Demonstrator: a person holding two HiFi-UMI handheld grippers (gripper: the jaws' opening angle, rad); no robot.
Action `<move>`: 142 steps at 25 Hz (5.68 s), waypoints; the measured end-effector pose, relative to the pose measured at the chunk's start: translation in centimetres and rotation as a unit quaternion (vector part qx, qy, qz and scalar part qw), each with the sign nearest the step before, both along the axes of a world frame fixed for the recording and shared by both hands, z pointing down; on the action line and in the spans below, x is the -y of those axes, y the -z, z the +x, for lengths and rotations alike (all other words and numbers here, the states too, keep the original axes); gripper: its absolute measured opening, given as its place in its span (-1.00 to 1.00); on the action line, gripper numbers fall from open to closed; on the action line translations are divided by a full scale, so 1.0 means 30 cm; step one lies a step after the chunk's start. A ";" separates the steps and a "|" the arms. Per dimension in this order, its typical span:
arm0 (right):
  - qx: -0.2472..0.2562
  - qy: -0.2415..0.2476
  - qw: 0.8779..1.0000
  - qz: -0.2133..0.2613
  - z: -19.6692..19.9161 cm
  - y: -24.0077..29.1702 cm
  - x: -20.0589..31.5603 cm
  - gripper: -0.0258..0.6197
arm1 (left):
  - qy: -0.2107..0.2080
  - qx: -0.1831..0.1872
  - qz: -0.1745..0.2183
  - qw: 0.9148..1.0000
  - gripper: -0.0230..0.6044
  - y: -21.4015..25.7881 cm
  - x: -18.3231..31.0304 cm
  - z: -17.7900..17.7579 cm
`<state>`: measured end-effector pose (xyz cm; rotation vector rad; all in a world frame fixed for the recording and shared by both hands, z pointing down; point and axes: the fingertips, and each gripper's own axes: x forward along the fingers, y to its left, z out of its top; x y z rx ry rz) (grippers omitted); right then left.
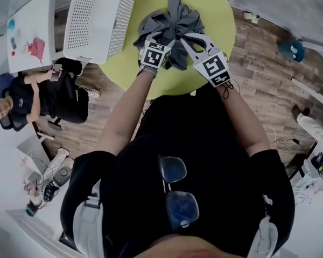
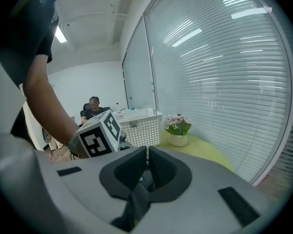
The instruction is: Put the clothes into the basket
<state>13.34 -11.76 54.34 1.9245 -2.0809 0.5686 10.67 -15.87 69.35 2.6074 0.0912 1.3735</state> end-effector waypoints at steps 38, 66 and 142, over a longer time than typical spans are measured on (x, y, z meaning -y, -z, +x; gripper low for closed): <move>0.038 -0.045 0.998 -0.031 0.059 -0.113 -0.091 -0.83 | -0.005 0.087 0.011 0.996 0.16 -0.264 0.052 0.106; -0.013 0.032 0.999 0.018 -0.051 0.114 0.057 -0.83 | 0.001 -0.032 0.071 0.997 -0.17 0.265 0.137 0.033; -0.047 0.070 0.993 0.079 -0.342 0.252 1.001 -0.83 | 0.162 -0.069 0.091 0.980 -0.15 0.456 1.081 -0.372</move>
